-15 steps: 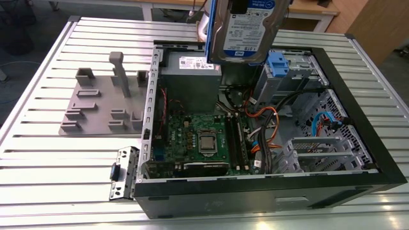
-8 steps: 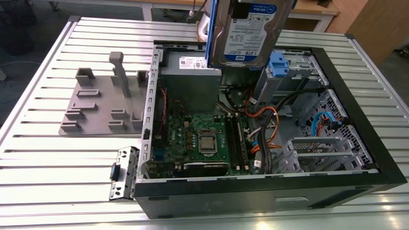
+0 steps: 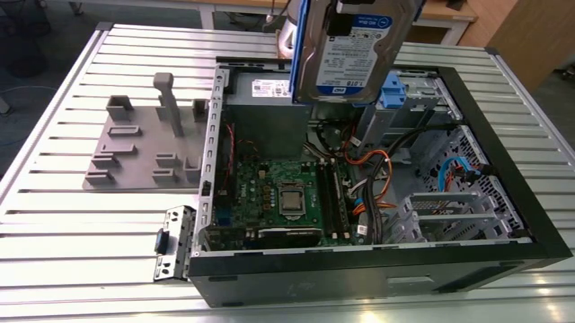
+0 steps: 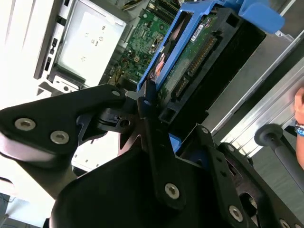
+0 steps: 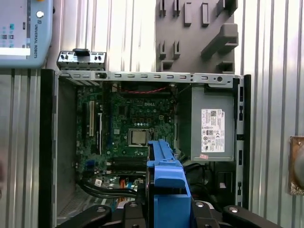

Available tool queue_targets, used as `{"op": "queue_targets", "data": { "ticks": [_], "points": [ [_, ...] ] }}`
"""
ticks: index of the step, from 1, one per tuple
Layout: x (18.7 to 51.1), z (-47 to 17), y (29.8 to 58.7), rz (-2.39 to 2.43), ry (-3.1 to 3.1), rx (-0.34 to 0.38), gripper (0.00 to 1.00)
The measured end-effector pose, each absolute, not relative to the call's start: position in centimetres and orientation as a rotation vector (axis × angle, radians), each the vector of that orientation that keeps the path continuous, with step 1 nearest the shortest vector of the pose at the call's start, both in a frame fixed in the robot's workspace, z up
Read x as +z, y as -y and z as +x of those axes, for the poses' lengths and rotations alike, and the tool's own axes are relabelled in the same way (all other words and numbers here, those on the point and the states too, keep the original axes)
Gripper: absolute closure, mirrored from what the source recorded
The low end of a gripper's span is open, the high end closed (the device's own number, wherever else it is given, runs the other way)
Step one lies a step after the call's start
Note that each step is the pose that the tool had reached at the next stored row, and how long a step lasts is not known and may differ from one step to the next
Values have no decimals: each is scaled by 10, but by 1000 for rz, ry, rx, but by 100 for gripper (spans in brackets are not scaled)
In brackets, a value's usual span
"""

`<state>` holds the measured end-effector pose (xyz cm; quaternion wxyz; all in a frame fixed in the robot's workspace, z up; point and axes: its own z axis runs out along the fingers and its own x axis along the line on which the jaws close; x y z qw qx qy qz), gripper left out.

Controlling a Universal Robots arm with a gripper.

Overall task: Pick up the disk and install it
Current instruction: 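Pick up the disk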

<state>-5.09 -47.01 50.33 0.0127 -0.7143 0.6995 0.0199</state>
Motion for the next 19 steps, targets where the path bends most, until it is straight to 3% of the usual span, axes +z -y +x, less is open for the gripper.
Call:
{"op": "queue_targets", "data": {
  "ticks": [19],
  "points": [
    [496, -49, 502, -2226, -2180, 62, 64]
  ]
}}
